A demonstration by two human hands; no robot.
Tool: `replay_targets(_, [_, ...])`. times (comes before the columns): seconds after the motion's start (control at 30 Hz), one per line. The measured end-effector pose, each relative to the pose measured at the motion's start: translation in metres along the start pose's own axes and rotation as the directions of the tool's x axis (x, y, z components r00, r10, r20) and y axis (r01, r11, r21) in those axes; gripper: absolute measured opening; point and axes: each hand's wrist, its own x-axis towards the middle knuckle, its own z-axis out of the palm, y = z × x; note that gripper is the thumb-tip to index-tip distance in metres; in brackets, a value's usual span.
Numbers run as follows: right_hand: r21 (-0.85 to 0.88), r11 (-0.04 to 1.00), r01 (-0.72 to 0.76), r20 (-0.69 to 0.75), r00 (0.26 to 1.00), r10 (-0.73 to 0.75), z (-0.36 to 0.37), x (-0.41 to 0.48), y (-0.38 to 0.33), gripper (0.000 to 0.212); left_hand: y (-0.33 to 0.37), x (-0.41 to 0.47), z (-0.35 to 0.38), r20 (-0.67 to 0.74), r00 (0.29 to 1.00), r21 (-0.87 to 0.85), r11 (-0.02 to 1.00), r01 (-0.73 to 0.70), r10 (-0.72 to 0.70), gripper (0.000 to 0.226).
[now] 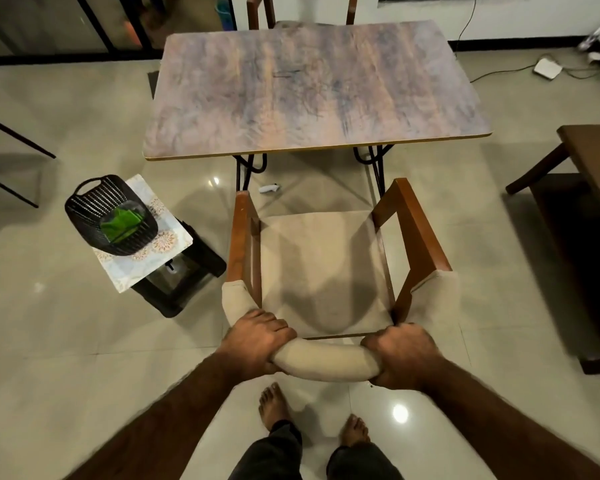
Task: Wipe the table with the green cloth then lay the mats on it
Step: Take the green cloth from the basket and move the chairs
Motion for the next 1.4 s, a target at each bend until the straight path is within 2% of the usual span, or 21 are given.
replay_targets(0.37, [0.034,0.999,-0.024,0.04,0.999,0.023,-0.03,0.053,-0.009,0.062,-0.066,0.023,-0.012,-0.033,0.999,-0.002,1.0,-0.018,0.018,0.067])
replay_targets(0.6, [0.011,1.0,0.007,0.054,0.999,-0.007,-0.05,0.078,0.033,0.061,-0.071,0.065,-0.022,-0.096,0.995,0.009,1.0,0.003,-0.002,0.065])
replay_targets(0.9, [0.034,0.999,0.009,0.076,0.997,-0.011,-0.073,0.095,0.095,0.058,-0.056,0.114,-0.033,-0.101,0.993,-0.019,0.998,0.057,-0.059,0.066])
replay_targets(1.17, [-0.1,0.994,0.045,0.034,0.999,-0.042,-0.062,0.099,0.102,0.05,-0.056,0.117,-0.039,-0.086,0.996,-0.046,0.998,0.03,-0.034,0.075])
replay_targets(1.4, [-0.153,0.987,0.037,0.011,0.999,-0.036,-0.058,0.104,0.093,0.053,-0.065,0.111,-0.042,-0.045,0.999,-0.053,0.998,0.017,-0.019,0.076])
